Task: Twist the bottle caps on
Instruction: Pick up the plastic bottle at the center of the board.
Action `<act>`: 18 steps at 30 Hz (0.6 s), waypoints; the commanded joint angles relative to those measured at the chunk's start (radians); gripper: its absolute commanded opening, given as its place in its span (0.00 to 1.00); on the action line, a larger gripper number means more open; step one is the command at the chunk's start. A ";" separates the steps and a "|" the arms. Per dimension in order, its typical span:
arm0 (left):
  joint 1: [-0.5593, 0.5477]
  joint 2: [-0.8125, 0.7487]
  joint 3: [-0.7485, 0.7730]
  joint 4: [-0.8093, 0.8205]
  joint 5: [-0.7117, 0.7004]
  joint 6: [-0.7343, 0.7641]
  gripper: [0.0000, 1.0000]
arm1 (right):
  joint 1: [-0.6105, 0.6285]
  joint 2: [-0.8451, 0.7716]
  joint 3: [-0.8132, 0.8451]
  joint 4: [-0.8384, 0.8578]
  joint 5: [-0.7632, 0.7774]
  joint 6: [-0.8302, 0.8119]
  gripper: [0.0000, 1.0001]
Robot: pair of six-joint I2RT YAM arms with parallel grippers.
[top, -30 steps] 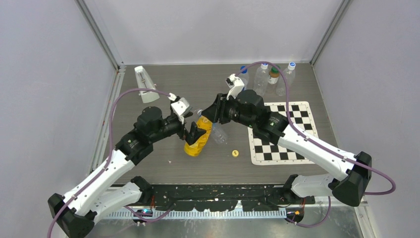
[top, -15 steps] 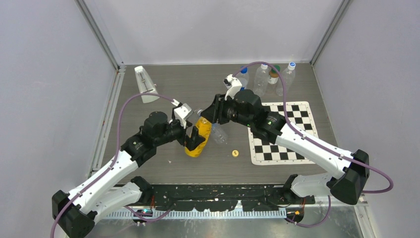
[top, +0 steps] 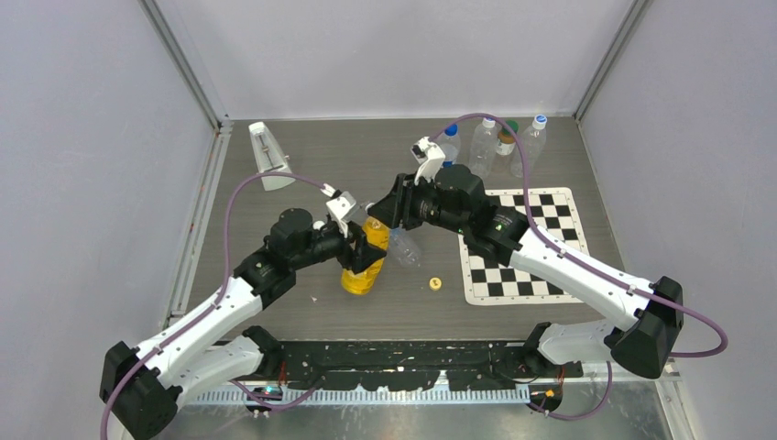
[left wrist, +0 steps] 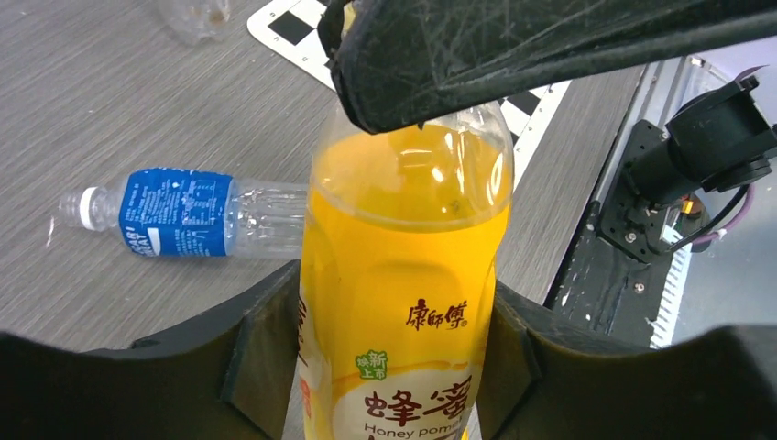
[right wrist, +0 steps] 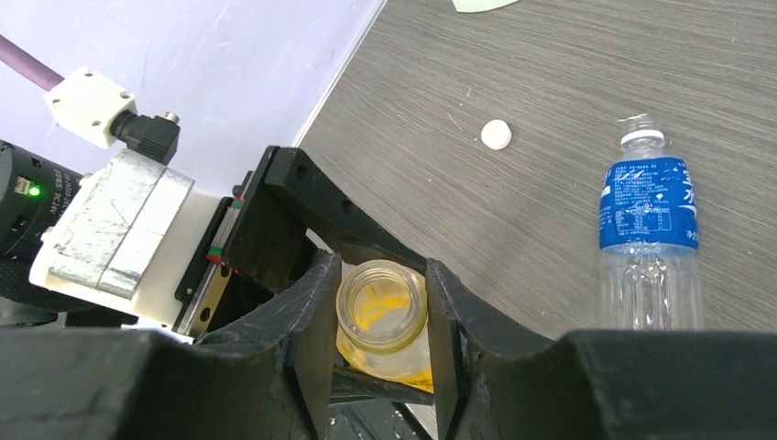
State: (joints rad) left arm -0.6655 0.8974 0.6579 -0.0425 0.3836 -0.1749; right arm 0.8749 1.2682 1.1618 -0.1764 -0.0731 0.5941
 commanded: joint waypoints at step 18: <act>-0.001 -0.193 0.007 -0.123 -0.105 0.298 0.25 | 0.001 -0.138 0.192 -0.387 0.210 -0.070 0.80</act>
State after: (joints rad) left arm -0.6682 0.7708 0.6315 -0.0818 0.3386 -0.0368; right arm 0.8837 1.1999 1.2644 -0.3943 -0.0097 0.5671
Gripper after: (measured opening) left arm 0.552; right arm 0.764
